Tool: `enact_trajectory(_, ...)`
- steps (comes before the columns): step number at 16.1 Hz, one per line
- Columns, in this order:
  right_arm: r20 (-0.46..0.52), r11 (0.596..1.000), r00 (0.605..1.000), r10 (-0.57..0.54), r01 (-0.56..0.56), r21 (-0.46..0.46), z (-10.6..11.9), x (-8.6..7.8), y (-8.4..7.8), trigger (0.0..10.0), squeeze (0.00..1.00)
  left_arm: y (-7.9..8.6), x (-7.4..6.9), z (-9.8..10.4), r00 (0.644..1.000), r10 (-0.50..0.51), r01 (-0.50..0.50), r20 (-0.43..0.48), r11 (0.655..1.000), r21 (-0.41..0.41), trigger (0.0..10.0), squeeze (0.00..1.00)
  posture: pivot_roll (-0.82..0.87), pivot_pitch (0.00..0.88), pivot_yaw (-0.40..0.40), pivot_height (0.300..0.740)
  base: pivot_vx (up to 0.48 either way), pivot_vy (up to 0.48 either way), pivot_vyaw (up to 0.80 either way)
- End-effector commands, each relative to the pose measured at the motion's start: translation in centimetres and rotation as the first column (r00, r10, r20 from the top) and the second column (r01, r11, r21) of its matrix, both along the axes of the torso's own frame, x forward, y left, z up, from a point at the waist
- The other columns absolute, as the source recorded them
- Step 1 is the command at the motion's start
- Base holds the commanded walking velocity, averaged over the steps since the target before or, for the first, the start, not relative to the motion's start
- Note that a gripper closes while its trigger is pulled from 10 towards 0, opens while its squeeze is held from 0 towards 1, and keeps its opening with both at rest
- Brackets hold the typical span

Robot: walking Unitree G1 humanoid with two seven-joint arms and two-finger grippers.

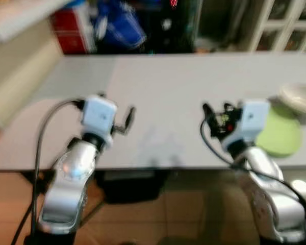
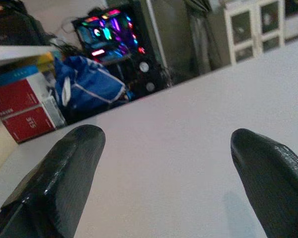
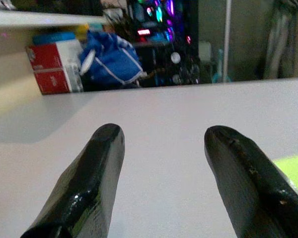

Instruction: Setting the table

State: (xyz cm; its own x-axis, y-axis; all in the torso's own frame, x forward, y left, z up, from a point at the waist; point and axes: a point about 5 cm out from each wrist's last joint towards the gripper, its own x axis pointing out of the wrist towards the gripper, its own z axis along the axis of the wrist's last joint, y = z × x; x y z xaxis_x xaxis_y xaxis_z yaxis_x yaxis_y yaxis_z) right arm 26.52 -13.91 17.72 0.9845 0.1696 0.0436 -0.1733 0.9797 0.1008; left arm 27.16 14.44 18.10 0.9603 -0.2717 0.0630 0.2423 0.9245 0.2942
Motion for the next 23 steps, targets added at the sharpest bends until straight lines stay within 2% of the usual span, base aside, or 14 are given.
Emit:
enact_trajectory(1, 0.033, 1.0, 0.999, 0.017, -0.017, 0.003, 0.7, 0.0, 0.3, 10.0, 0.0, 0.4, 0.0, 0.5, 1.0, 0.016, -0.016, 0.018, 1.0, 0.01, 10.0, 0.0, 0.0, 0.0, 0.009, 0.74, 0.0, 0.48, 0.0)
enact_trajectory(4, 0.028, 1.0, 0.999, 0.026, -0.026, -0.001, 0.5, 0.1, 0.7, 10.0, 0.0, 0.7, 0.0, 0.5, 0.999, 0.029, -0.029, 0.016, 1.0, 0.011, 10.0, 0.0, 0.0, 0.0, 0.007, 0.74, 0.0, 0.48, 0.0)
enact_trajectory(9, 0.026, 1.0, 0.999, 0.025, -0.025, -0.012, 0.4, 0.4, 0.5, 10.0, 0.0, 0.4, 0.1, 1.0, 0.999, 0.024, -0.024, 0.028, 1.0, 0.005, 10.0, 0.0, 0.01, 0.0, 0.0, 0.74, 0.0, 0.48, 0.0)
enact_trajectory(15, 0.03, 0.998, 0.998, 0.054, -0.054, -0.022, 0.4, 0.7, 1.1, 10.0, 0.0, 1.1, 0.3, 1.7, 0.997, 0.05, -0.05, 0.053, 0.999, 0.003, 10.0, 0.0, 0.02, 0.0, -0.015, 0.74, 0.0, 0.48, 0.0)
enact_trajectory(18, 0.032, 0.997, 0.996, 0.079, -0.078, -0.023, 0.4, 1.0, 1.9, 10.0, 0.0, 2.0, 0.2, 1.9, 0.995, 0.076, -0.076, 0.062, 0.997, 0.009, 10.0, 0.0, 0.03, 0.0, -0.024, 0.74, 0.0, 0.48, 0.0)
enact_trajectory(21, 0.029, 0.997, 0.996, 0.081, -0.081, -0.007, 0.5, 1.4, 1.6, 10.0, 0.0, 1.9, 0.5, 2.4, 0.994, 0.079, -0.08, 0.074, 0.997, 0.006, 10.0, 0.0, 0.04, 0.0, -0.031, 0.74, 0.0, 0.48, 0.0)
enact_trajectory(23, 0.029, 0.996, 0.996, 0.085, -0.086, 0.006, 0.5, 1.6, 1.8, 10.0, 0.0, 1.9, 0.7, 2.6, 0.994, 0.078, -0.079, 0.081, 0.997, 0.006, 10.0, 0.0, 0.05, 0.0, -0.037, 0.74, 0.0, 0.48, -0.77)
